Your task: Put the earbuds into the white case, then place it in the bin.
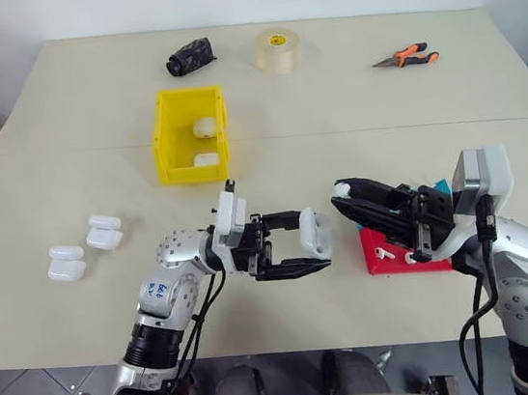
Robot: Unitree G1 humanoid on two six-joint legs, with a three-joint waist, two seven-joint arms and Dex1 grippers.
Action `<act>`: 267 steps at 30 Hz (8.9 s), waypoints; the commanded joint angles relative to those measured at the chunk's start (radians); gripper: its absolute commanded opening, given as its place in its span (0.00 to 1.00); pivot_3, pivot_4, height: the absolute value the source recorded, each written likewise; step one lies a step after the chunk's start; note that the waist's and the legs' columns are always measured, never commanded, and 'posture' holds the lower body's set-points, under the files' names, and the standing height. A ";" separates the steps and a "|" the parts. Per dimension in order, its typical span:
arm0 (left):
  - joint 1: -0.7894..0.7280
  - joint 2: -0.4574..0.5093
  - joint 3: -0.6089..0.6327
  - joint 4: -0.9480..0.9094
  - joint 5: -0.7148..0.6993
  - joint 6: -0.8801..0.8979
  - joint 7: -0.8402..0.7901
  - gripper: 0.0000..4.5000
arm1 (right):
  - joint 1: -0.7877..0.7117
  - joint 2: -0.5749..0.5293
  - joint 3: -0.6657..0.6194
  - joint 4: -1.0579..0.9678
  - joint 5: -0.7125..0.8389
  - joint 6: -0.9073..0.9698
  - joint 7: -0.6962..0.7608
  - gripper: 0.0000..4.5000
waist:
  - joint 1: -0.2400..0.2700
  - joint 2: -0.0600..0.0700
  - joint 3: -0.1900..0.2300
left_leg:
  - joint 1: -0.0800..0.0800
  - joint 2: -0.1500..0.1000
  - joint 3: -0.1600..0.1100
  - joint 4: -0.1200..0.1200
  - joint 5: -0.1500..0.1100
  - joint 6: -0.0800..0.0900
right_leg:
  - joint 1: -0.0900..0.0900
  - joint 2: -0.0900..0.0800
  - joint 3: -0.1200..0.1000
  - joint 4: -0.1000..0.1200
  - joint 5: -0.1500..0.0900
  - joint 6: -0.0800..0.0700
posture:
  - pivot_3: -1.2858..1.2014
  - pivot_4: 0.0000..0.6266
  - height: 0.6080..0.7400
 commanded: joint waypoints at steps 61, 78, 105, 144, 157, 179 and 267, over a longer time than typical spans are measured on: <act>-0.003 0.026 -0.010 -0.034 0.064 -0.005 0.020 0.63 | 0.207 -0.225 -0.202 0.101 -0.002 -0.109 0.110 0.99 | 0.003 0.000 0.000 | 0.000 0.000 0.000 0.000 0.000 0.000 | 0.000 0.000 0.000 0.000 0.000 0.000 | 0.52 0.24 1.00; -0.037 -0.027 -0.075 0.017 0.160 -0.048 0.082 0.63 | 0.004 -0.270 -0.024 0.067 -0.122 0.065 -0.067 0.40 | 0.003 0.001 0.000 | -0.001 0.000 0.000 0.000 0.000 0.000 | 0.000 0.000 0.000 0.000 0.000 0.000 | 0.52 0.24 1.00; -0.073 -0.050 -0.081 0.051 0.199 -0.031 0.143 0.63 | 0.011 -0.268 -0.008 0.008 -0.052 0.163 -0.047 0.01 | 0.002 0.001 0.000 | -0.001 0.000 0.000 0.000 0.000 0.000 | 0.000 0.000 -0.001 0.000 0.000 0.000 | 0.52 0.24 1.00; -0.021 -0.013 -0.061 0.024 0.217 -0.073 0.190 0.63 | -0.056 -0.574 -0.194 0.484 -0.266 -0.016 0.259 0.75 | 0.004 0.002 -0.001 | 0.000 0.000 0.001 0.001 0.000 0.000 | 0.000 0.000 0.000 0.000 0.000 0.000 | 0.52 0.24 1.00; 0.005 -0.048 -0.089 -0.015 0.225 -0.086 0.222 0.63 | -0.570 -0.660 0.269 0.804 -0.616 0.068 0.395 0.99 | -0.002 0.003 -0.001 | -0.002 0.000 0.000 0.001 0.000 0.001 | 0.000 -0.001 -0.002 0.000 0.000 0.000 | 0.52 0.24 1.00; 0.007 -0.077 -0.106 -0.032 0.222 -0.082 0.252 0.63 | -0.699 -0.638 0.462 0.885 -0.879 0.012 0.501 0.99 | -0.002 0.003 -0.001 | -0.002 0.000 0.000 0.001 0.000 0.001 | -0.001 -0.001 -0.002 0.000 0.000 0.000 | 0.52 0.24 1.00; -0.015 -0.077 -0.090 -0.035 0.212 -0.071 0.264 0.63 | -0.700 -0.525 0.496 0.843 -0.985 0.059 0.528 0.74 | -0.003 0.003 -0.001 | -0.003 0.000 0.000 0.002 0.000 0.001 | -0.001 -0.001 -0.003 0.000 0.000 0.000 | 0.52 0.24 1.00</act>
